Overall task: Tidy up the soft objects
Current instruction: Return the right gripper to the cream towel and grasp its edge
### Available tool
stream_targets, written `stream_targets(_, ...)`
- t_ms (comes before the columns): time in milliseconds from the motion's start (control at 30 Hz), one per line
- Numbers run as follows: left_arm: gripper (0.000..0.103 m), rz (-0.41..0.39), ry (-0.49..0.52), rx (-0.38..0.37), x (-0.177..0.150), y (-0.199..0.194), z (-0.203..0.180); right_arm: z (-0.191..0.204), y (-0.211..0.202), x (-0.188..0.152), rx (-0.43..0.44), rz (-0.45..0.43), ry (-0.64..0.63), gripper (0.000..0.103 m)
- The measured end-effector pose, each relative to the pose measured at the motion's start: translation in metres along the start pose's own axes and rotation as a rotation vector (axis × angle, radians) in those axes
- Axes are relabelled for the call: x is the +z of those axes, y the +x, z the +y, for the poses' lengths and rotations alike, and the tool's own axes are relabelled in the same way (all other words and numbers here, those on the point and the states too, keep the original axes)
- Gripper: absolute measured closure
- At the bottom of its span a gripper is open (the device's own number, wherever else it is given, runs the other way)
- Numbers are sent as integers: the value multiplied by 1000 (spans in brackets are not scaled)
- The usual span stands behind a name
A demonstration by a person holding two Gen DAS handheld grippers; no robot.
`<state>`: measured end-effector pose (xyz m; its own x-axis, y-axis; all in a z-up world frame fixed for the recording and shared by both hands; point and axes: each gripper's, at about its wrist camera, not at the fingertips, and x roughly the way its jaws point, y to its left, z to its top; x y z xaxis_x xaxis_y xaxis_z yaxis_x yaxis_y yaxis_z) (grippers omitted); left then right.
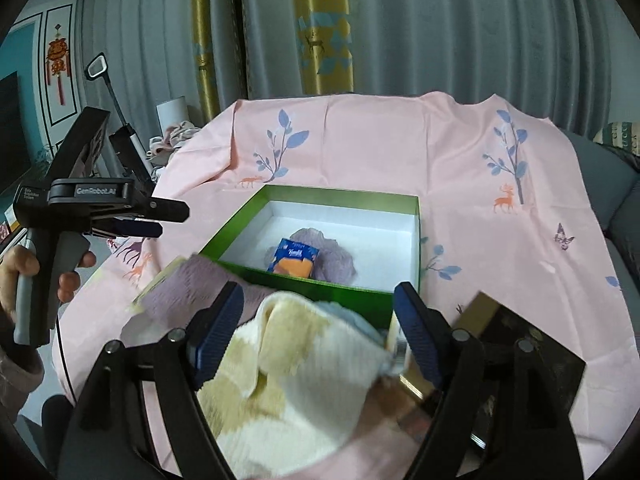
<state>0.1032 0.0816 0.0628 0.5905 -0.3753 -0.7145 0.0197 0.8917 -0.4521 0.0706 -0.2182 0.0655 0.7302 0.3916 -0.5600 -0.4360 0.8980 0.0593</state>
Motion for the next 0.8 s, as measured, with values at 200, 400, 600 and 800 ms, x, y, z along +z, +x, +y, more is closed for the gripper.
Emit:
stream_targets(200,15,17,41,-23,-38,-17,-8,10,-21,-21,7,5,-8,25)
stream_targets(400,15,71,67,-61,-78,-13,-17,19,-24,-45,4,43,-13,25)
stream_targets(600,15,160,24,-122,-115,10,-14,20,-21,-75,22,99,23,25)
stream_targets(800,15,189,-8,-184,-140,25,-17,15,-19,-97,2,129,30,25)
